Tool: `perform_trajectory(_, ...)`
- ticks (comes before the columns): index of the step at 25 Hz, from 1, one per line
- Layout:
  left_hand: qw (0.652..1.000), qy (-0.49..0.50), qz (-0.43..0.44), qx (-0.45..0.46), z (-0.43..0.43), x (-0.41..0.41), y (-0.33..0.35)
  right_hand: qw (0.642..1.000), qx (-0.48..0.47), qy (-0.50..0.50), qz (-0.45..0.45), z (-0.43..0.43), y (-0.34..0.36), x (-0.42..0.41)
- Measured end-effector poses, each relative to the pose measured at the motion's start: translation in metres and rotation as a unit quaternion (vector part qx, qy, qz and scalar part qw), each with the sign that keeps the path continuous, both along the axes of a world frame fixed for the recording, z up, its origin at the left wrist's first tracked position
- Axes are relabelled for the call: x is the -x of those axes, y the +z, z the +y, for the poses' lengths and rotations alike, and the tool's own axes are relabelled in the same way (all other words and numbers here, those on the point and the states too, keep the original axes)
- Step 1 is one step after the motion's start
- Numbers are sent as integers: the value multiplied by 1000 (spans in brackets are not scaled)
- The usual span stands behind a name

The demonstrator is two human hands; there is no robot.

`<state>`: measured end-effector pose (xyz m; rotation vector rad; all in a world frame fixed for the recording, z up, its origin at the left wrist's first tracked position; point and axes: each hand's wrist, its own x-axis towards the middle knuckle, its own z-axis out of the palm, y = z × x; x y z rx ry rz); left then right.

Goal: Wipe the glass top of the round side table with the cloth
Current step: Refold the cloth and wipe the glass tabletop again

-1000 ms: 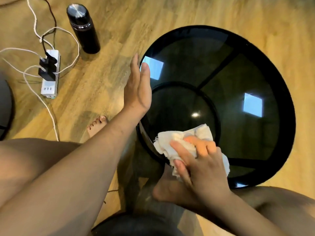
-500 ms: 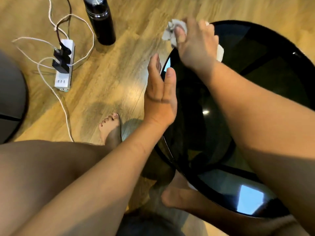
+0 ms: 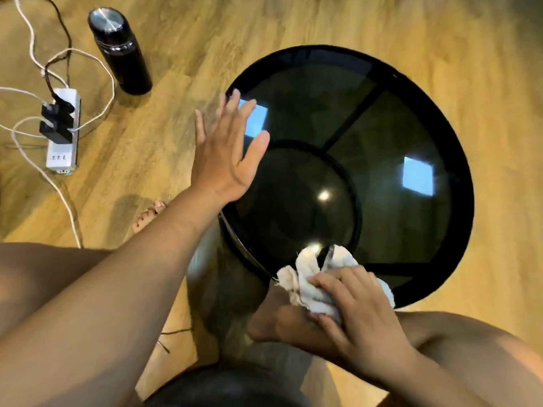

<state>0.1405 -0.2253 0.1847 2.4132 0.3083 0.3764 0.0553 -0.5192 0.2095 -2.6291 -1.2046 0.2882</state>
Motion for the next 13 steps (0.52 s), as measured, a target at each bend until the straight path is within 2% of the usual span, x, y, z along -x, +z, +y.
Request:
perform_trajectory(3, 997, -30, 9, -73, 1, -2, -9, 998, -1, 32, -48, 15, -5, -41)
perform_trajectory(6, 986, -62, 45, -146, -1, -1, -14, 995, -30, -19, -95, 69, -14, -133)
perform_trajectory(10, 982, -80, 64, -158, 1, -3, -9, 983, -44, -78, -158, 146, -21, -280)
perform_trajectory(13, 986, -77, 49, -137, 1, -1, -10, 981, -21, -116, -154, 186, -24, -357)
